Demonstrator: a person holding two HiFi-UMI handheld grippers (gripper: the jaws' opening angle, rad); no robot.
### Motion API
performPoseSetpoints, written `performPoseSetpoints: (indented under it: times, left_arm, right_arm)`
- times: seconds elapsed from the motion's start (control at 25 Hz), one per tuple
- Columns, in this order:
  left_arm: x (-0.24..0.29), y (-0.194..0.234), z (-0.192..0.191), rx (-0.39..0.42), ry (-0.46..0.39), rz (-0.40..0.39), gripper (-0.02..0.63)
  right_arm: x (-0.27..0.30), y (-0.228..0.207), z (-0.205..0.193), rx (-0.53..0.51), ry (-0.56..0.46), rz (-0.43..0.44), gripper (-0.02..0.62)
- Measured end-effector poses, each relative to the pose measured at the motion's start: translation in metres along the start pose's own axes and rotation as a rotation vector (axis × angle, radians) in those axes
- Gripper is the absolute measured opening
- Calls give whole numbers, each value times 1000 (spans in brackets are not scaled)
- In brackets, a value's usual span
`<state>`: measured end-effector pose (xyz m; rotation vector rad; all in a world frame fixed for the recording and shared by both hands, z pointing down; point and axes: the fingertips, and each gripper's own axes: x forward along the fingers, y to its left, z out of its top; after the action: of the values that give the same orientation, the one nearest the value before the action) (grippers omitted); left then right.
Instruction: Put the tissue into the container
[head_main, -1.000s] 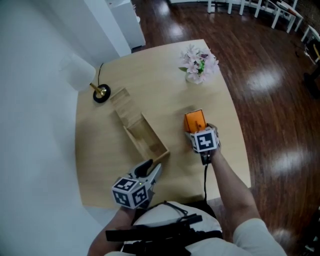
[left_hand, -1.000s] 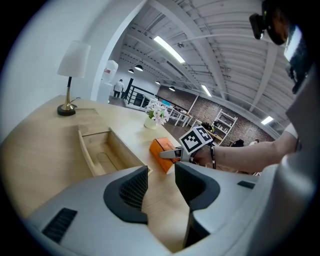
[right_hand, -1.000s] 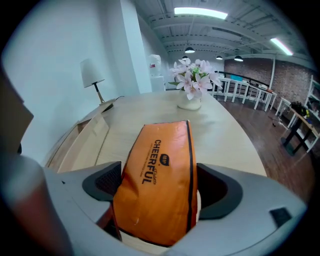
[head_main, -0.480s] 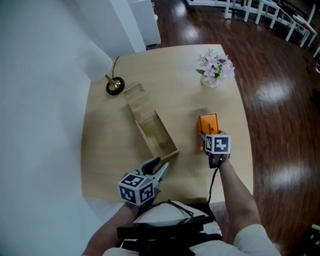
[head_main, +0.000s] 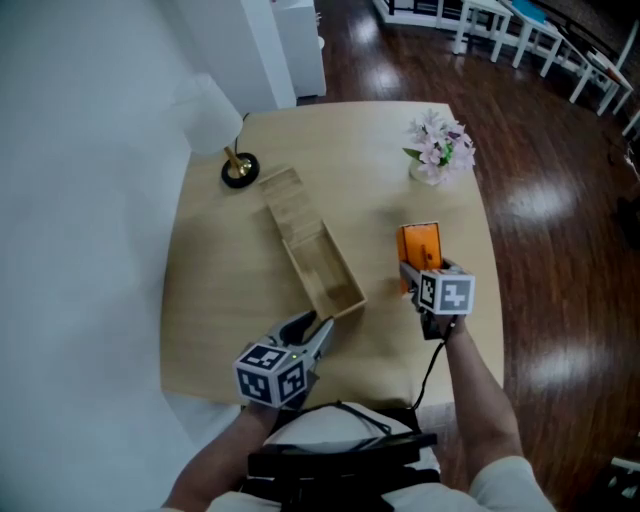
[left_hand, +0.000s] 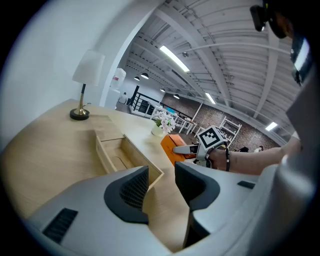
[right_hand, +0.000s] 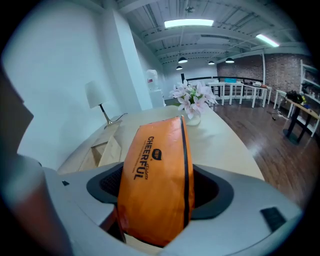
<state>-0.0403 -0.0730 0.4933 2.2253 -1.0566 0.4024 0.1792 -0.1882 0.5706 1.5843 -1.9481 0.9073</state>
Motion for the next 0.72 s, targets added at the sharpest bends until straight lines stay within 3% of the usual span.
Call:
performPoseSetpoints:
  times: [0.28, 0.72]
  left_arm:
    - [-29, 31, 12, -15, -56, 33, 170]
    - [-65, 69, 17, -39, -108, 68, 170]
  right_arm:
    - [-9, 63, 28, -75, -49, 64, 397]
    - [8, 157, 28, -175, -22, 178, 397]
